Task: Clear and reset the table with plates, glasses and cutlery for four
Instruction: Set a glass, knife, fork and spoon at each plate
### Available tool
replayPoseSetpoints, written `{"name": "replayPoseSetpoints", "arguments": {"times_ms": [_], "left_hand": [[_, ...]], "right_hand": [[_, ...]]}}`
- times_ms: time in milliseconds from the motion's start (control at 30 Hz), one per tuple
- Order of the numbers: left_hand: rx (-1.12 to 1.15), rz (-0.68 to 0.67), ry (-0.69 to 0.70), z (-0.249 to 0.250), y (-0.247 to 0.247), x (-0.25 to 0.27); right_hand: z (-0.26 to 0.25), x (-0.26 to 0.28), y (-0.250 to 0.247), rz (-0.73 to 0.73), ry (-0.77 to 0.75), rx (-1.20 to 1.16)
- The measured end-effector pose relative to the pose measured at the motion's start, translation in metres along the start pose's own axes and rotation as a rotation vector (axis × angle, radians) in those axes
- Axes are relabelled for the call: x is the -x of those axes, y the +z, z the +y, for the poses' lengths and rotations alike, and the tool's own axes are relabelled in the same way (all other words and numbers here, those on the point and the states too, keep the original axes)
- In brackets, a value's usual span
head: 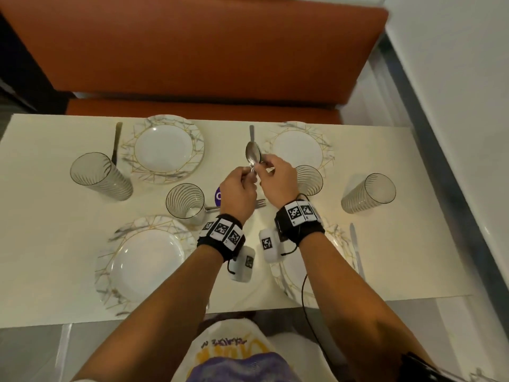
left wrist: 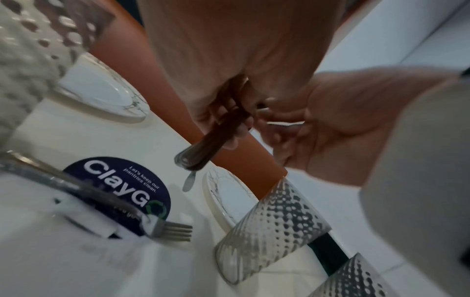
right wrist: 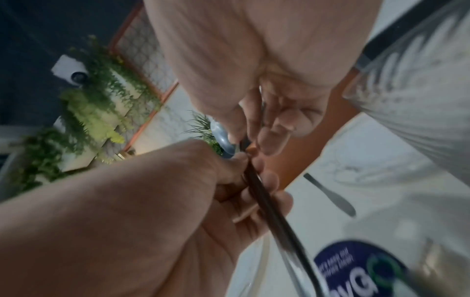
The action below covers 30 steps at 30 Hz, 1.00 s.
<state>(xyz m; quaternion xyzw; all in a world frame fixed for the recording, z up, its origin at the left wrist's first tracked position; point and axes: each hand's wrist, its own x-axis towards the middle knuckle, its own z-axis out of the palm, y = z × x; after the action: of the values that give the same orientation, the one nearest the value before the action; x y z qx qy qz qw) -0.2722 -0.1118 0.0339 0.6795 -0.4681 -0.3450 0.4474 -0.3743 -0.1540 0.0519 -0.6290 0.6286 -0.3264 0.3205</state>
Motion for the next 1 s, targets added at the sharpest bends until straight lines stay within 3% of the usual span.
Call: {"name": "replayPoseSetpoints", "arguments": {"times_ms": [100,267,500,667,867,1000], "left_hand": [[-0.005,-0.002,-0.052,-0.009,-0.004,0.027],[0.036,-0.008,-0.209,-0.033,-0.01,0.082],[0.042,0.049,-0.32,-0.05,-0.025,0.151],[-0.037,0.067,-0.406,-0.07,-0.048,0.173],[-0.094,0.03,-0.413,-0.098,-0.079,0.179],[-0.174,0.007,-0.384,-0.109,-0.094,0.173]], "right_hand": [[0.016,0.026,0.005,-0.141,0.053,-0.026],[0.041,0.072,0.009,-0.245,0.082,-0.041],[0.059,0.132,0.016,-0.3,0.209,-0.148],[0.062,0.155,0.019,-0.278,0.34,-0.243],[0.076,0.164,0.051,-0.298,0.454,-0.113],[0.072,0.169,0.071,-0.312,0.401,0.095]]}}
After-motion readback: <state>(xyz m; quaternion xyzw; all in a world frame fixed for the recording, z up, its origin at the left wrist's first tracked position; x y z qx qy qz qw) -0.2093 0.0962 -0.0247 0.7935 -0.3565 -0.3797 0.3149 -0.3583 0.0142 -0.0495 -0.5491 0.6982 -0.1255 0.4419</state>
